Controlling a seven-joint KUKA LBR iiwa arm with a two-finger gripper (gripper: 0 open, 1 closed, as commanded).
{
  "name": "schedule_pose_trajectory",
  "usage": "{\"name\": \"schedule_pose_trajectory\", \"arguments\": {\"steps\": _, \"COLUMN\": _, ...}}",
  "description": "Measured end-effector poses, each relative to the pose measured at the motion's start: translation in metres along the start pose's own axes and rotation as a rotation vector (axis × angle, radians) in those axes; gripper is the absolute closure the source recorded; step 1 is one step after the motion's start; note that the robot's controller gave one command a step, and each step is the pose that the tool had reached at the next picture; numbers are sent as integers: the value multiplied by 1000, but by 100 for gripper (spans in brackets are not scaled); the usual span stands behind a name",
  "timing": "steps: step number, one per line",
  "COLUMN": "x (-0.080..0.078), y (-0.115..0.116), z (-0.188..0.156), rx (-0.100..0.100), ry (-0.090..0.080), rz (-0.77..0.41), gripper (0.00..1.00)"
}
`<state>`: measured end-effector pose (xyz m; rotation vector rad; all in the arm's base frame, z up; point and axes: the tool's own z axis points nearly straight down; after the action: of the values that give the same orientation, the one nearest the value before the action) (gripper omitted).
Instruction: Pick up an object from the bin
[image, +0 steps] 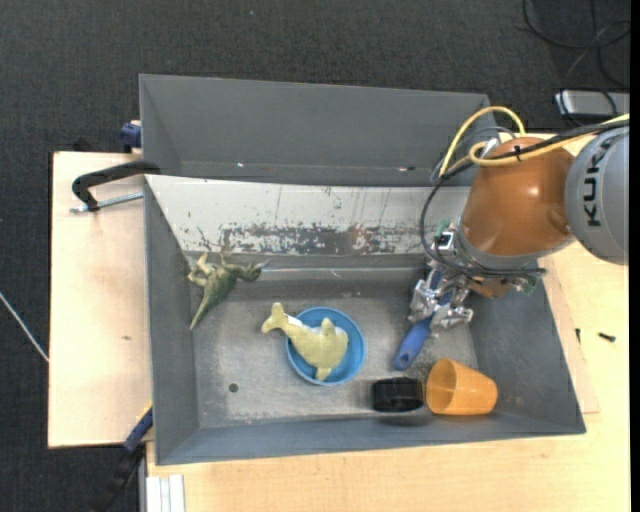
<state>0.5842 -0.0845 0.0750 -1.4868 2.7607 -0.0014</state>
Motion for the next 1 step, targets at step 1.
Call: {"name": "schedule_pose_trajectory", "arguments": {"steps": 1, "x": -2, "y": -2, "z": -46, "rx": 3, "ry": -1, "rz": 3, "gripper": 100}}
